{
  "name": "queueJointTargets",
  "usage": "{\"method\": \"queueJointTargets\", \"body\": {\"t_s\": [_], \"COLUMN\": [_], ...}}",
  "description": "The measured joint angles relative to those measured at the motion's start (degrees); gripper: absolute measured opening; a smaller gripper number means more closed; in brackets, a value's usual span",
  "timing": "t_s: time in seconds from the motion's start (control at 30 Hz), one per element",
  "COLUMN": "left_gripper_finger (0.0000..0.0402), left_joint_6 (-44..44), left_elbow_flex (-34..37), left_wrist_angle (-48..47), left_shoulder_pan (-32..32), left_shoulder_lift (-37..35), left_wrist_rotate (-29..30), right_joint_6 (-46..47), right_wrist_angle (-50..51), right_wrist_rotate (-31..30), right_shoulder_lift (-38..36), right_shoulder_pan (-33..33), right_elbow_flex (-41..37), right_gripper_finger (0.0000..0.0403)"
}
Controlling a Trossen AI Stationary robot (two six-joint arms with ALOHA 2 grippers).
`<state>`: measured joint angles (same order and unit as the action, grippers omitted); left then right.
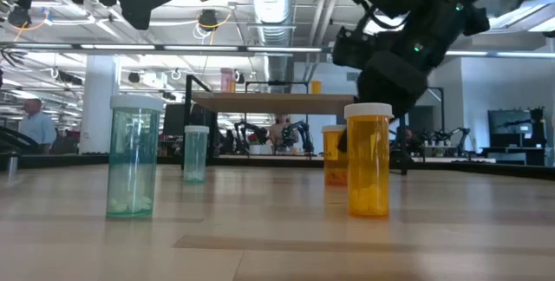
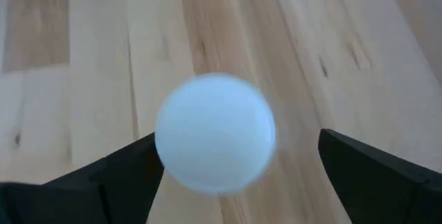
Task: Pick and place medicine bottles onto shelf by color
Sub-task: Put the orange pill bottle on the shelf
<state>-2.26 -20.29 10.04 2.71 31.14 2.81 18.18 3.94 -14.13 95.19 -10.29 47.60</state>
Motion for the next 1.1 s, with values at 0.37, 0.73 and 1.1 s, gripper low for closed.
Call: {"method": "queueJointTargets", "body": {"t_s": [0.37, 0.73, 1.1], "left_gripper_finger": [0.0199, 0.0199, 0.0199], "left_joint_6": [-0.04, -0.34, -0.44], "left_elbow_flex": [0.00, 0.00, 0.00], "left_wrist_angle": [0.00, 0.02, 0.11], "left_shoulder_pan": [0.01, 0.01, 0.01], "left_shoulder_lift": [0.00, 0.00, 0.00], "left_wrist_rotate": [0.00, 0.07, 0.24], "right_joint_6": [-0.18, -0.18, -0.18], "right_wrist_angle": [-1.86, -3.15, -3.20], "right_wrist_rotate": [3.82, 3.82, 3.82], "right_shoulder_lift": [-0.32, -0.32, -0.32], "right_shoulder_pan": [0.27, 0.27, 0.27], "right_elbow_flex": [0.01, 0.01, 0.01], "right_gripper_finger": [0.0328, 0.0276, 0.0247]}}
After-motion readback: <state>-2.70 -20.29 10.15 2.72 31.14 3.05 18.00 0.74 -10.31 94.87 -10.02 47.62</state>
